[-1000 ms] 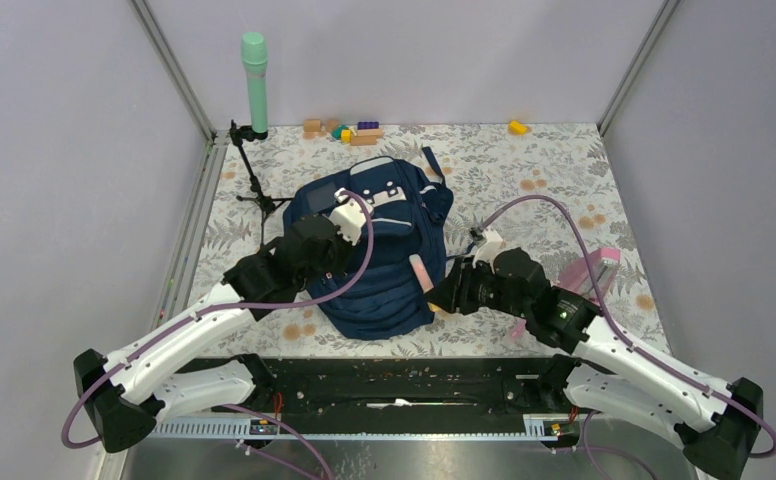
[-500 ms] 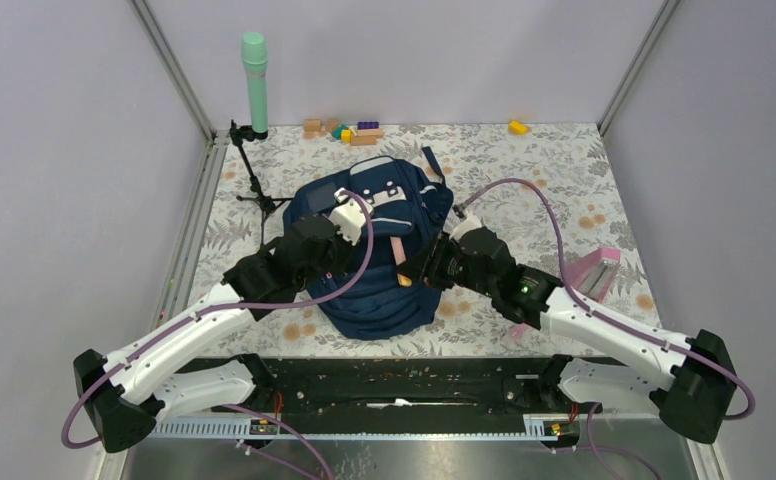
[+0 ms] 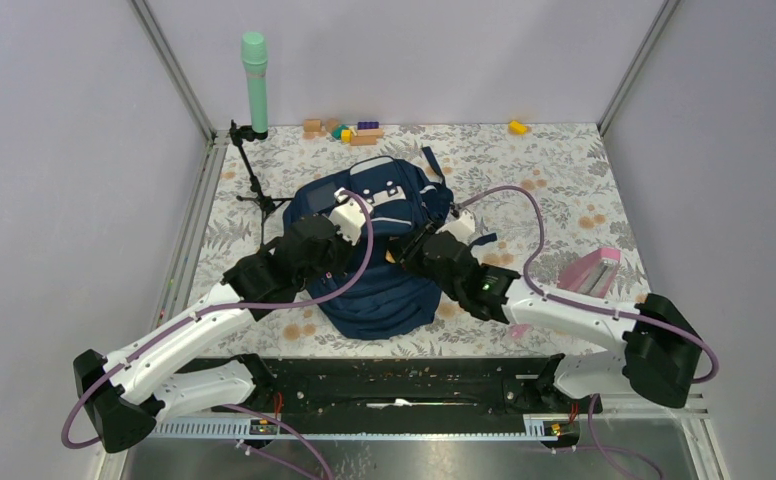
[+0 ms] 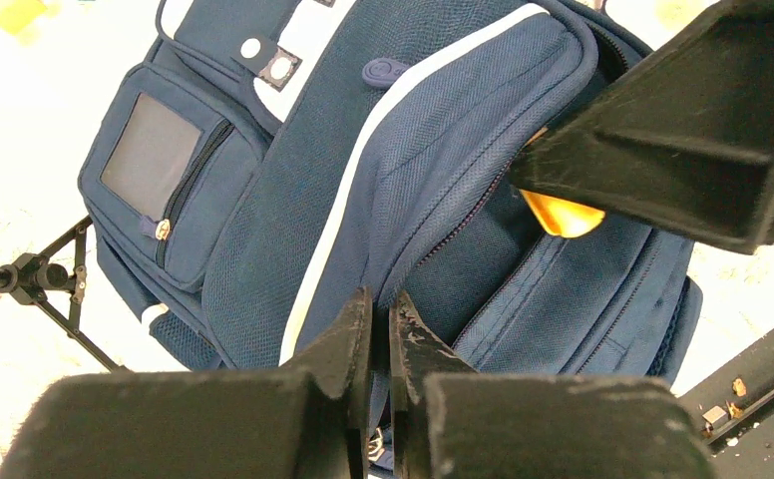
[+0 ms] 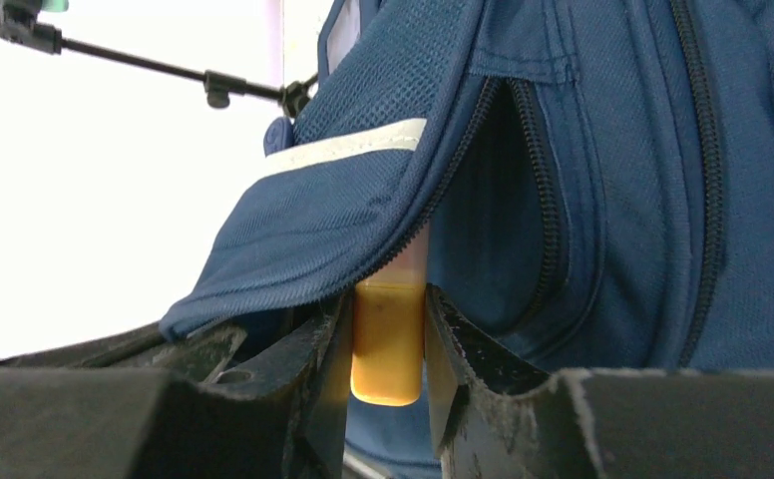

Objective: Pack the student bag
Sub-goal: Place the stationery in the student bag.

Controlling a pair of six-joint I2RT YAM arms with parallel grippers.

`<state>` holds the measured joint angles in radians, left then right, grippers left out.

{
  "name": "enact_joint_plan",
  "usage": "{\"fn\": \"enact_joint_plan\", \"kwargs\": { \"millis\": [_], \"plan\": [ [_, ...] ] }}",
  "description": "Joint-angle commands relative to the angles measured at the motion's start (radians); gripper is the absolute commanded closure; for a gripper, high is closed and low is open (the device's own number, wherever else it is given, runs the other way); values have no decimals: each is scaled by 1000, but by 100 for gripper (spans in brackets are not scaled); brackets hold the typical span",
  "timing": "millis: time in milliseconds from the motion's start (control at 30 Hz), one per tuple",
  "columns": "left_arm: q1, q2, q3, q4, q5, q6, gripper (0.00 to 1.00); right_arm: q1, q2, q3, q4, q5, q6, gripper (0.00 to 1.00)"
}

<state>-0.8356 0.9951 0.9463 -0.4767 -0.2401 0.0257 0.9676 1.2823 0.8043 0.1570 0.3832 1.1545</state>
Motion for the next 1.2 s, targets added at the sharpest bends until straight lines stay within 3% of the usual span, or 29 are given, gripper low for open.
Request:
{"fn": "enact_joint_plan", "kwargs": {
  "millis": [0, 100, 233, 467, 867, 1167],
  "plan": [
    [2, -56, 28, 98, 10, -23, 100, 47, 80, 78, 206, 271, -9, 100],
    [1, -58, 28, 98, 9, -23, 100, 58, 167, 151, 229, 305, -85, 98],
    [1, -62, 27, 98, 5, -23, 100, 63, 259, 204, 254, 276, -147, 71],
    [1, -64, 26, 98, -6, -17, 100, 70, 248, 117, 337, 249, -210, 39],
    [2, -60, 25, 98, -14, -16, 100, 72, -16, -85, 278, 185, -337, 37],
    [1, -58, 25, 98, -20, -13, 100, 69, -354, -216, -87, 183, -463, 30]
  ]
}}
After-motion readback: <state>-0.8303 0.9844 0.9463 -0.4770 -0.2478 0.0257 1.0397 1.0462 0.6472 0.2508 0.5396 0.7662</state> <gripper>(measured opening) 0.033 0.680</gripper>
